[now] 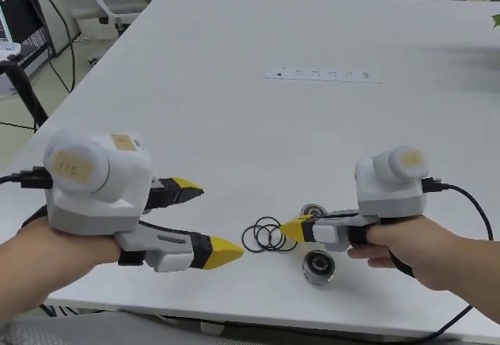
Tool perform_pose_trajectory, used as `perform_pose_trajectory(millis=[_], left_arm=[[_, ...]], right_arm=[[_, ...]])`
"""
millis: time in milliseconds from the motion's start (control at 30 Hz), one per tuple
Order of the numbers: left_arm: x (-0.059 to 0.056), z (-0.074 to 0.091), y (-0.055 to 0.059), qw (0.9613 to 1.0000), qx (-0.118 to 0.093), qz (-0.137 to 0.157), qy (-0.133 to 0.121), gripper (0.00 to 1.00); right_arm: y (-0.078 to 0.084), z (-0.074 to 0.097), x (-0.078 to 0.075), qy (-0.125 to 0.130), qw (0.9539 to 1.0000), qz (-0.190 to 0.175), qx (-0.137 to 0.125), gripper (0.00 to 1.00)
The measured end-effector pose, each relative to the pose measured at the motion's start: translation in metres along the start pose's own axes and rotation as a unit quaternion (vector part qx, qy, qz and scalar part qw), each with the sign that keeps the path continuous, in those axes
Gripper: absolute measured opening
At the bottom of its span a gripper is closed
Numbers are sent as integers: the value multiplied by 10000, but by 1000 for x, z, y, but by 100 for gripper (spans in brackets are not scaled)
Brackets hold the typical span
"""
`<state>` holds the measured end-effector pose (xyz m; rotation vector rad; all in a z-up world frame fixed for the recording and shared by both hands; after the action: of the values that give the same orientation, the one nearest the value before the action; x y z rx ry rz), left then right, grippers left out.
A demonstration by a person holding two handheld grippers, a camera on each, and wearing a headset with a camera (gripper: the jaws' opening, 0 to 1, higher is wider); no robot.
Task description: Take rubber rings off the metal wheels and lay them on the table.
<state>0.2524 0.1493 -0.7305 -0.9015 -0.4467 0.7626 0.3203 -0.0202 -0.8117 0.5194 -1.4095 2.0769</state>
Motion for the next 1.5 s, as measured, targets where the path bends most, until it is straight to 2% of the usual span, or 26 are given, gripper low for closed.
perform_pose_trajectory(millis=[233, 633, 900, 1067, 1233, 1500], left_arm=[[0, 0, -1, 10000, 2, -21, -14, 66], [-1, 0, 1, 10000, 44, 7, -8, 66], [0, 1, -1, 10000, 40, -13, -12, 66], [-1, 1, -4, 10000, 10, 35, 8, 66], [-1, 1, -9, 10000, -31, 33, -3, 66], [-2, 3, -15, 9999, -120, 73, -5, 67]], right_arm=[[3, -1, 0, 96, 9998, 110, 164, 0], [4, -1, 0, 165, 9991, 293, 254, 13], [-6, 5, 5, 137, 9994, 308, 63, 19], [-15, 13, 8, 150, 9993, 292, -155, 22], [-26, 23, 17, 133, 9985, 395, -347, 28], [-30, 44, 28, 200, 9967, 616, -481, 34]])
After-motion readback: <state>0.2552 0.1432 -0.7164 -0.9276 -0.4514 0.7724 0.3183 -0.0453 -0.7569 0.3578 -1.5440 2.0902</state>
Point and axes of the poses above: the centre of the closed fingertips' face, and the gripper's own axes: z roughly backward along the fingers, x roughly to its left, y roughly out of its underside, the point moved 7 cm from there along z, roughly backward along the fingers, and after that the axes turned 11 degrees about -y, right-handed, at the moved point
